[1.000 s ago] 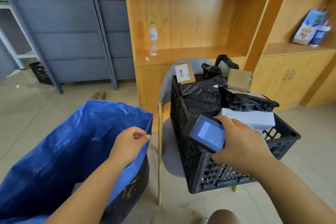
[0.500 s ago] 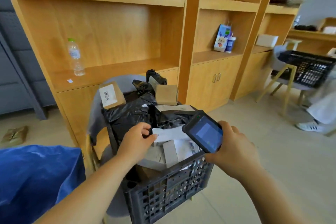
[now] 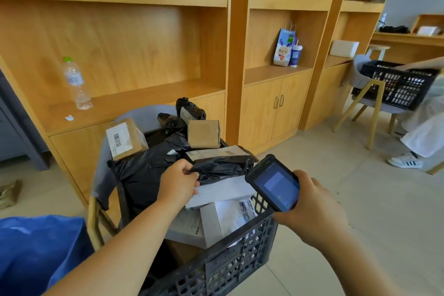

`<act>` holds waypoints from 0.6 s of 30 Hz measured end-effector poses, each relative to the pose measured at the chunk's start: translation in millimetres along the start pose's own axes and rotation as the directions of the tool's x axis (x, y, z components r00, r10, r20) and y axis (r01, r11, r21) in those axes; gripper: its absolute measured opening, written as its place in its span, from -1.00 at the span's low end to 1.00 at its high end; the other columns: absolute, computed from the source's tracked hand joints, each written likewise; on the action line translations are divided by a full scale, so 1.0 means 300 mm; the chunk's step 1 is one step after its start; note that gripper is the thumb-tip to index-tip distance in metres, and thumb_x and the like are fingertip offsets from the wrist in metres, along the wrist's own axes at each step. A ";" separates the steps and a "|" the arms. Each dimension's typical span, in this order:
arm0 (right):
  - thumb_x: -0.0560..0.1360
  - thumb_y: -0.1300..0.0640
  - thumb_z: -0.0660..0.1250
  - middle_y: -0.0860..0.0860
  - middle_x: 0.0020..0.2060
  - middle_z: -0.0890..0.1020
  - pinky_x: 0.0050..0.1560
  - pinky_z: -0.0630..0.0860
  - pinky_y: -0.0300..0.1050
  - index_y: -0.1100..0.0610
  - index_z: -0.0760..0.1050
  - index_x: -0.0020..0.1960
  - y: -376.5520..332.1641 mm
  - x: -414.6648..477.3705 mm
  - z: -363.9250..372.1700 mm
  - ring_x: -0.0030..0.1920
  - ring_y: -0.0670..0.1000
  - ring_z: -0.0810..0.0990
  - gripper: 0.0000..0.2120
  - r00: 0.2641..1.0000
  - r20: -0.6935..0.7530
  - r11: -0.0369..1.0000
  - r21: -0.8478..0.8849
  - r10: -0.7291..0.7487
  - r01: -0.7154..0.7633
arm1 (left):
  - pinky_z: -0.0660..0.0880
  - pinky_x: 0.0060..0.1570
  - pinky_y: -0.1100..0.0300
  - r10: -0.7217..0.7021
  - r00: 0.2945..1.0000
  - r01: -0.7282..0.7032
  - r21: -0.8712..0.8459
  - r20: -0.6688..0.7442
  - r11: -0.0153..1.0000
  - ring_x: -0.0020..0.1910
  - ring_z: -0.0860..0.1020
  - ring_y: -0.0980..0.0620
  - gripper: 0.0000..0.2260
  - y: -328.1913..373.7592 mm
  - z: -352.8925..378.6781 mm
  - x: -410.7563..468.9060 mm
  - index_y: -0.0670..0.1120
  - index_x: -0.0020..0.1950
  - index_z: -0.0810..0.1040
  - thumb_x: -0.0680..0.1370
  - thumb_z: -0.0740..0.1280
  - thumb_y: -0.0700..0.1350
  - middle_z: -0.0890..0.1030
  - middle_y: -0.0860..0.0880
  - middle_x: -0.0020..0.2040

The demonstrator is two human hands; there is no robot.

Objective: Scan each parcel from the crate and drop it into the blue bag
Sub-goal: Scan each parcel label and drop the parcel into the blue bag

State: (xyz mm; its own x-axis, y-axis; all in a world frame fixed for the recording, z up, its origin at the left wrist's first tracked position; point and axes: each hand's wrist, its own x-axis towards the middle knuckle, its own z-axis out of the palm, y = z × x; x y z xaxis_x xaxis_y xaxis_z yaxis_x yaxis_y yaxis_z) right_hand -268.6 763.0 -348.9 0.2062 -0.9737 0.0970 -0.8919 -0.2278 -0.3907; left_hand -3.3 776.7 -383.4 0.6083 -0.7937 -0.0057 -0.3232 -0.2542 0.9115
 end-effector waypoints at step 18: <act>0.12 -0.08 0.48 -0.19 -0.13 0.38 -0.36 0.58 0.03 -0.15 0.19 0.26 0.019 -0.188 0.049 -0.33 0.05 0.53 -0.21 0.999 -0.041 0.971 0.239 -0.013 0.023 | 0.64 -0.18 0.01 -0.367 0.923 0.384 -0.220 0.114 0.897 -0.22 0.60 -0.09 -0.70 -0.087 -0.134 -0.178 -0.13 -0.12 0.63 0.47 0.43 0.12 0.64 -0.12 -0.11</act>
State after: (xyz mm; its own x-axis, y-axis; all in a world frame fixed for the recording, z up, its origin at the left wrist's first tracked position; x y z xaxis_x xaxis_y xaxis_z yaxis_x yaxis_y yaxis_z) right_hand -279.5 816.5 -370.0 0.2012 -0.9696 0.1396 -0.7648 -0.2445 -0.5960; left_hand 1.8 848.1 -390.5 0.5977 -0.7023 -0.3867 0.1029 -0.4111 0.9058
